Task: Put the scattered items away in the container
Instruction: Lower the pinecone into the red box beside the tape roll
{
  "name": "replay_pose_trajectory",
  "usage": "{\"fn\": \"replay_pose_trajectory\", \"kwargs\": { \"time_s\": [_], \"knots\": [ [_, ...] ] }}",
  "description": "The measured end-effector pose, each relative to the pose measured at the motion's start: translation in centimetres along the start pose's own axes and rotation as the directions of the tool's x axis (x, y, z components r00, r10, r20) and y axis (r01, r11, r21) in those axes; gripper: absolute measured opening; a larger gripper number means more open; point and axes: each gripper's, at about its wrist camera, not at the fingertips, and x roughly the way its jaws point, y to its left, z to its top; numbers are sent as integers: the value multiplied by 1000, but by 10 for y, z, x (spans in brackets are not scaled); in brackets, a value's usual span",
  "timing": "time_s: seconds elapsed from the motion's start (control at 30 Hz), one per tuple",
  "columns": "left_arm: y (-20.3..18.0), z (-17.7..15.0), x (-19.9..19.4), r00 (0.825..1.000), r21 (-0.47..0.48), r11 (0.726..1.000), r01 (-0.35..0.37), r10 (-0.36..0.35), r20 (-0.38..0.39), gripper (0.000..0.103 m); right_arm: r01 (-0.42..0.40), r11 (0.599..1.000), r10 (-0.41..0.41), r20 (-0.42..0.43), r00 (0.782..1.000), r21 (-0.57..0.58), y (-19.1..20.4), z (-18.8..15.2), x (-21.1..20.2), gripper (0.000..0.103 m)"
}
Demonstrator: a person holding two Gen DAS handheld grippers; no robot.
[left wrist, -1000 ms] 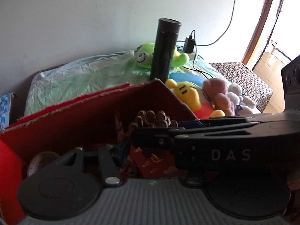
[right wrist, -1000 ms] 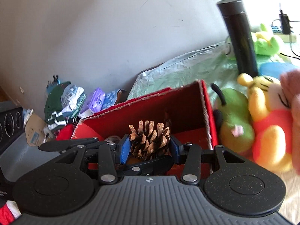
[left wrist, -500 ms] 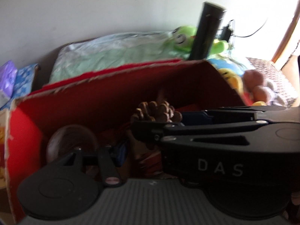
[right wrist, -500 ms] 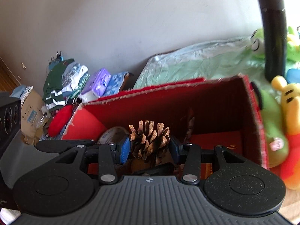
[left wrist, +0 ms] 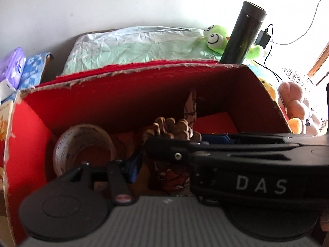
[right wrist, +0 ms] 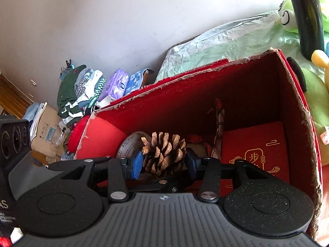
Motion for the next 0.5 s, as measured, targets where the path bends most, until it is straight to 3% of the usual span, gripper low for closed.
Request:
{"fn": "replay_pose_trajectory", "kwargs": {
  "time_s": [0.23,0.5],
  "knots": [
    [-6,0,-1,997,-6,997,-79,79,11,62,-26,1000,26,-3,1000,-8,0,1,1,47],
    [-7,-1,-5,992,-8,993,-118,118,33,63,-50,998,50,12,999,-26,1,1,-1,47]
  ]
}}
